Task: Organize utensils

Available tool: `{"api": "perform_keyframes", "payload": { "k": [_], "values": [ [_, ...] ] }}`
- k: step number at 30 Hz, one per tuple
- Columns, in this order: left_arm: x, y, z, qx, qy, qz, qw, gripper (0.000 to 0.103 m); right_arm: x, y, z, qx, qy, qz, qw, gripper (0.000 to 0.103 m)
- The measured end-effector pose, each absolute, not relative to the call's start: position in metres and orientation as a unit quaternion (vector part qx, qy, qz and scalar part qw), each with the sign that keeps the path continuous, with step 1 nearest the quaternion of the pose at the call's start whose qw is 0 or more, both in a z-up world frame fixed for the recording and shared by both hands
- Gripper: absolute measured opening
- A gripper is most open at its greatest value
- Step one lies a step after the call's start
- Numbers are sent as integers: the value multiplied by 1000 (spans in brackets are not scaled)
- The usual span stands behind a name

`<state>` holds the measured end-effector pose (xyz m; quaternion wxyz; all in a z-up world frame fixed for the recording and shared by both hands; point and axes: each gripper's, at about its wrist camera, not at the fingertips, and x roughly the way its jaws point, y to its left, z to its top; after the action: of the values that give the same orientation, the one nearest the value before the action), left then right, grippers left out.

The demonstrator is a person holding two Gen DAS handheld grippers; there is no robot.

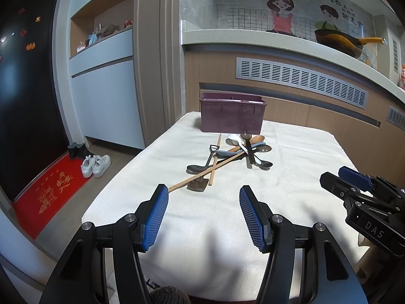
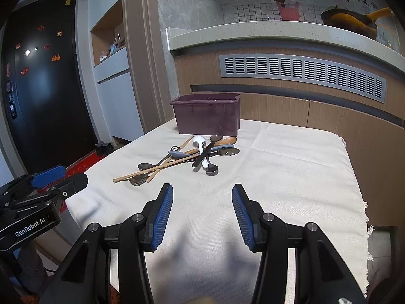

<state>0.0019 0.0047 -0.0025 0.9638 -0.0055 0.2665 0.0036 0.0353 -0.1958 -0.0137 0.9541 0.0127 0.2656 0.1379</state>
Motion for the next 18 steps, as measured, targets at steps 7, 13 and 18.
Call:
{"api": "perform_keyframes", "payload": {
  "k": [7, 13, 18],
  "values": [
    [2, 5, -3, -6, 266, 3, 964, 59, 35, -196, -14, 13, 266, 138, 954, 47],
    [3, 4, -3, -6, 267, 3, 964, 59, 35, -196, -15, 13, 265, 138, 954, 47],
    [2, 5, -3, -6, 267, 3, 964, 59, 35, -197, -15, 15, 267, 137, 954, 47]
  ]
}}
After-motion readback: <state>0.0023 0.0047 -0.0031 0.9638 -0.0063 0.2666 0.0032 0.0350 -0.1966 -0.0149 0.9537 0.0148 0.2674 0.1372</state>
